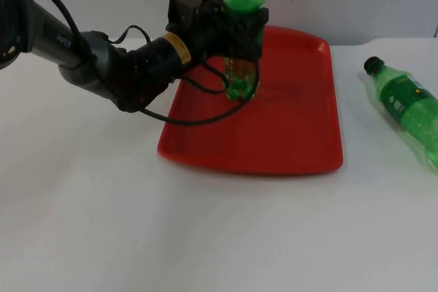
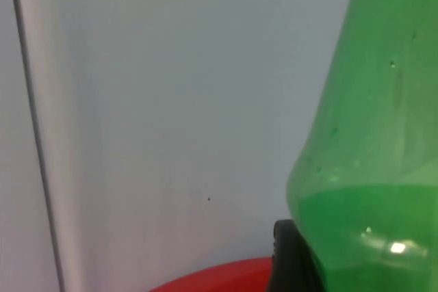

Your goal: Place the bottle upright on the tray.

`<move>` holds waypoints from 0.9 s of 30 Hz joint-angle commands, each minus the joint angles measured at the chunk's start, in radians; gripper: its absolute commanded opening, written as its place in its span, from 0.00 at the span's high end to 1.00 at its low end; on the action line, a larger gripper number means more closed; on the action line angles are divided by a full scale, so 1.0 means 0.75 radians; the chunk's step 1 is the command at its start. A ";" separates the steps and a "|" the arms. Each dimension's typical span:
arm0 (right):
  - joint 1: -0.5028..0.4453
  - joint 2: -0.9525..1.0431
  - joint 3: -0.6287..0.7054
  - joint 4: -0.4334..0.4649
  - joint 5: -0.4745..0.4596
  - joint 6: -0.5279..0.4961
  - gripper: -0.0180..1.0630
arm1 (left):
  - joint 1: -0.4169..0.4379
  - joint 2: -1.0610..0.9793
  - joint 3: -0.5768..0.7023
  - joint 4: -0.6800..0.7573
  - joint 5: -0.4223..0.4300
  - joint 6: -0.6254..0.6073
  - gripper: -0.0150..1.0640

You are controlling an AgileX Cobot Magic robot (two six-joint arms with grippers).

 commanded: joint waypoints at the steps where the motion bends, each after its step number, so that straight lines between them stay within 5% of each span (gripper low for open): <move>1: -0.006 -0.004 0.000 0.006 -0.005 -0.005 0.01 | -0.002 0.008 -0.006 0.044 0.000 -0.040 0.49; 7: -0.006 -0.004 0.000 0.006 -0.005 -0.005 0.01 | -0.002 0.008 -0.006 0.042 0.008 -0.040 0.13; 18: -0.006 -0.004 0.000 0.006 -0.005 -0.005 0.01 | 0.029 0.008 -0.006 0.066 0.011 -0.108 0.08; 27: -0.006 -0.004 0.000 0.006 -0.005 -0.005 0.01 | 0.124 0.008 -0.006 0.527 -0.115 -0.388 0.08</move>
